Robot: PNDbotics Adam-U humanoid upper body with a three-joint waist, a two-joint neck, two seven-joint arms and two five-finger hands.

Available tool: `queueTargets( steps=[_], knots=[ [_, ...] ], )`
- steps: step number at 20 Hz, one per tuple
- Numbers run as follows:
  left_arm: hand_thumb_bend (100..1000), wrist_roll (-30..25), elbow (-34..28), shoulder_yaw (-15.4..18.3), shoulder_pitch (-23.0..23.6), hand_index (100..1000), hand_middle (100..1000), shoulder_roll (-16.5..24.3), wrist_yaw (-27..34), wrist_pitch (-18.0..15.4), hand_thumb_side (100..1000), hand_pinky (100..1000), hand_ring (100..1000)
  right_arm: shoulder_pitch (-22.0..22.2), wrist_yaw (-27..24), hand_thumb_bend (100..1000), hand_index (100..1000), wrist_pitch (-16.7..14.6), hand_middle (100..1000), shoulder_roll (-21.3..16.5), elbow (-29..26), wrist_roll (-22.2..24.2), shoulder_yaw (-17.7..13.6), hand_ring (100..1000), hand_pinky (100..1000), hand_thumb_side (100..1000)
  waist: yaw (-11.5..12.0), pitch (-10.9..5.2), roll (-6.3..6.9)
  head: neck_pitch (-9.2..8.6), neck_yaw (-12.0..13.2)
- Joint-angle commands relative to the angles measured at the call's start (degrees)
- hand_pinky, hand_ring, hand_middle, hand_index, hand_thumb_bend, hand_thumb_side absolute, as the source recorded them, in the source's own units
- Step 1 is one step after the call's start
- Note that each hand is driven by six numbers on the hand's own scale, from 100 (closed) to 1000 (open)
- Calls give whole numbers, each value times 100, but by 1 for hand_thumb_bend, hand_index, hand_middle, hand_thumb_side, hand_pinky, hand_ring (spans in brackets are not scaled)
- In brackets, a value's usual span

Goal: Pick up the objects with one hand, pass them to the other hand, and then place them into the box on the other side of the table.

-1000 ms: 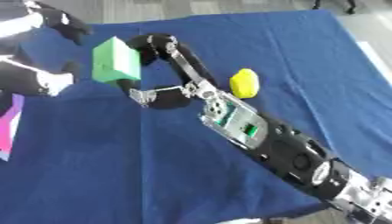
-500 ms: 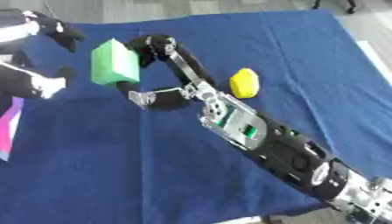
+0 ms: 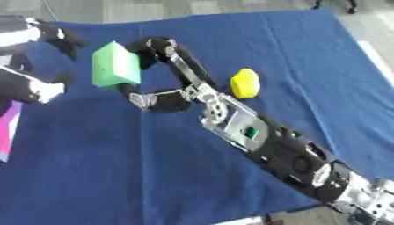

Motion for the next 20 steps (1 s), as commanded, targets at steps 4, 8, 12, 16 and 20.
queueTargets(
  steps=[4, 8, 12, 16, 20],
  knots=[
    [100, -105, 13, 109, -105, 913, 703, 4, 73, -68, 227, 1000, 840, -75, 33, 248, 576, -37, 520, -125, -143, 21, -8, 596, 607, 100, -6, -51, 25, 31, -17],
    [100, -137, 45, 122, -113, 912, 699, -19, 99, -96, 228, 1000, 839, -79, 49, 247, 575, -46, 520, -146, -189, 52, 15, 596, 607, 100, -5, -55, 29, 31, -34],
    [100, -174, 73, 127, -116, 916, 703, -38, 126, -109, 228, 1000, 843, -88, 54, 246, 574, -62, 519, -164, -243, 56, 21, 595, 607, 100, -4, -54, 30, 31, -59],
    [100, -171, 98, 153, -100, 920, 703, -39, 154, -113, 226, 1000, 845, -90, 75, 246, 573, -79, 518, -163, -286, 75, 40, 595, 606, 100, -4, -51, 32, 31, -87],
    [100, -175, 128, 184, -96, 918, 698, -58, 239, -104, 227, 1000, 844, -95, 113, 244, 572, -115, 516, -170, -350, 102, 57, 593, 605, 100, -2, -52, 29, 31, -110]
  ],
)
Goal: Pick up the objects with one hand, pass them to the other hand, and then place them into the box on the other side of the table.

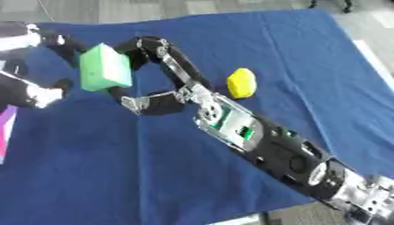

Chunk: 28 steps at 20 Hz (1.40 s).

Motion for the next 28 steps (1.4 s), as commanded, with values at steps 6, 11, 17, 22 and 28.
queueTargets(
  steps=[6, 11, 17, 22, 28],
  knots=[
    [100, -41, 11, 117, -95, 914, 693, -18, 115, 11, 231, 1000, 843, -84, 71, 244, 571, -65, 516, -172, -224, 33, -13, 592, 602, 100, 2, -39, 26, 31, -39],
    [100, -101, -9, 106, -110, 914, 691, -42, 198, 14, 233, 1000, 842, -98, 81, 246, 571, -37, 516, -173, -210, 47, -1, 590, 600, 100, 13, -29, 24, 31, -40],
    [100, -158, 25, 92, -131, 913, 691, -84, 188, 9, 235, 1000, 843, -122, 77, 246, 570, -74, 516, -183, -225, 59, 17, 589, 599, 100, 22, -29, 17, 31, -52],
    [100, -186, 60, 87, -132, 915, 693, -117, 178, -19, 242, 1000, 845, -142, 78, 247, 570, -66, 516, -183, -225, 71, 31, 588, 598, 100, 16, -7, 18, 31, -56],
    [100, -236, 24, 70, -148, 911, 689, -126, 238, -66, 244, 1000, 844, -150, 101, 247, 570, -26, 517, -192, -222, 86, 40, 588, 596, 100, 28, 5, 27, 31, -67]
  ],
)
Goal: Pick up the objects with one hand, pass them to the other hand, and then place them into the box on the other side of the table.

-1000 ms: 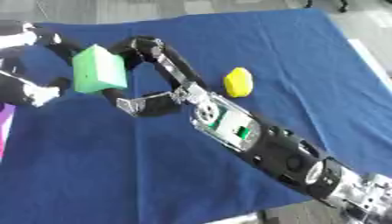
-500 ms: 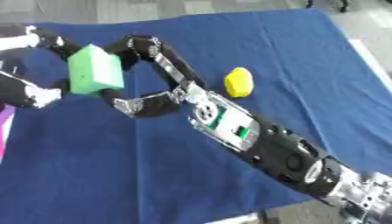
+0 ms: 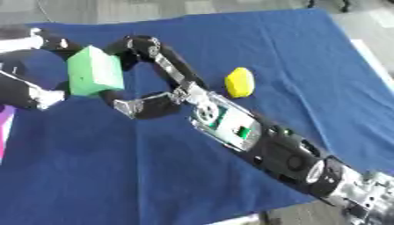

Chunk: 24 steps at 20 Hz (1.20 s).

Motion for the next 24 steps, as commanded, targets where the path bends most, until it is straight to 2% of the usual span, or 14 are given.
queueTargets(
  steps=[1, 24],
  knots=[
    [100, -56, -98, 42, -149, 911, 689, 24, 77, -28, 243, 1000, 844, -70, 44, 248, 570, 29, 517, -148, -119, 8, -30, 588, 596, 100, 12, -4, 28, 31, -43],
    [100, -570, -220, 89, -192, 909, 703, 287, 218, -420, 239, 1000, 858, -15, 207, 246, 568, 109, 515, -185, -66, -129, -14, 582, 583, 100, 2, 10, 66, 31, -174]
  ],
)
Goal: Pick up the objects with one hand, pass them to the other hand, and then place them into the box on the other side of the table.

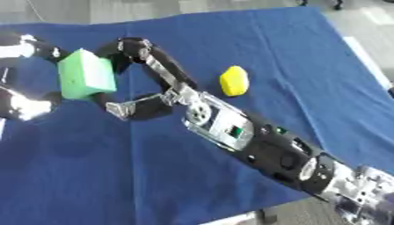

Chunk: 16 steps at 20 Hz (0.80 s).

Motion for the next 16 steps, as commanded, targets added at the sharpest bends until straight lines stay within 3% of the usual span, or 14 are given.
queueTargets(
  steps=[1, 16],
  knots=[
    [100, -20, -107, 122, -136, 909, 703, 162, 46, -14, 239, 1000, 858, -29, 67, 245, 568, 1, 514, -175, -61, -34, -55, 582, 583, 100, -9, -7, 66, 31, -24],
    [100, -38, -131, 230, -156, 903, 692, 117, 222, 347, 249, 1000, 849, -38, 155, 244, 567, -101, 514, -132, -23, 15, -1, 581, 583, 100, 3, 1, 49, 31, -60]
  ],
)
